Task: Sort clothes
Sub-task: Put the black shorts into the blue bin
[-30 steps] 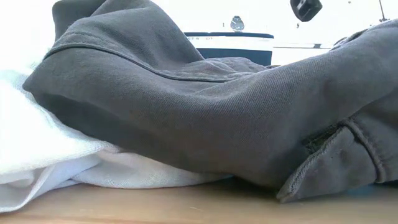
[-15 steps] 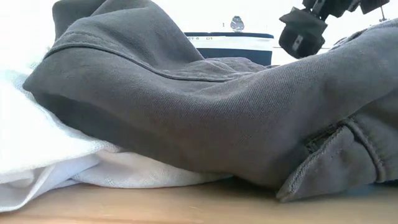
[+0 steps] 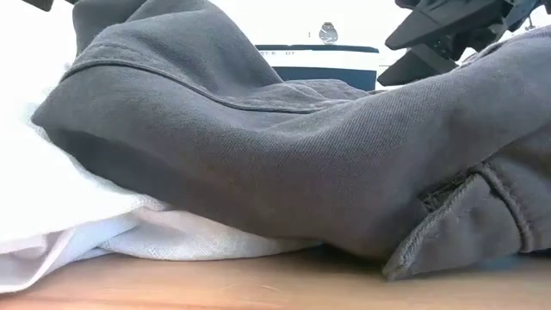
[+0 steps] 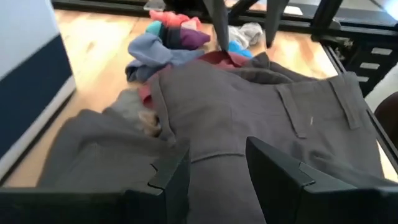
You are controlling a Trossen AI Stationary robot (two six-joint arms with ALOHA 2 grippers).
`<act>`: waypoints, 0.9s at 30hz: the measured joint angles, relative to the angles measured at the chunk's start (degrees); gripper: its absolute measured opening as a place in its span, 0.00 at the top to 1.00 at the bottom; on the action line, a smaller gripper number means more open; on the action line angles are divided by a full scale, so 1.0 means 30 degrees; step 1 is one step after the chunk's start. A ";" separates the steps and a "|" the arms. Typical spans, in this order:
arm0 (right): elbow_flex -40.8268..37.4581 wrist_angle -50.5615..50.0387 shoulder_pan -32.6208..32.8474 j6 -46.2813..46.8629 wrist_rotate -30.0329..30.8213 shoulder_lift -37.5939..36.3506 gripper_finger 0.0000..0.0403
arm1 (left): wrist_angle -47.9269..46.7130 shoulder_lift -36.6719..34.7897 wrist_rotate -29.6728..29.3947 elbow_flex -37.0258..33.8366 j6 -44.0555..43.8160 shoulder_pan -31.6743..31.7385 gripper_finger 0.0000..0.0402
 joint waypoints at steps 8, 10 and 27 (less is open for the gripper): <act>0.0000 0.0044 0.0231 -0.1305 0.3189 0.0300 0.55 | 0.0346 0.0632 -0.0249 0.0168 0.0771 -0.0015 0.59; 0.0000 0.0042 0.0188 -0.1780 0.3138 0.0300 0.55 | 0.0050 0.0666 -0.0241 0.0168 0.1315 -0.0155 0.59; 0.0000 -0.0082 0.0108 -0.1931 0.3062 0.0300 0.55 | -0.1784 0.0660 0.0338 0.0168 -0.2944 -0.0214 0.59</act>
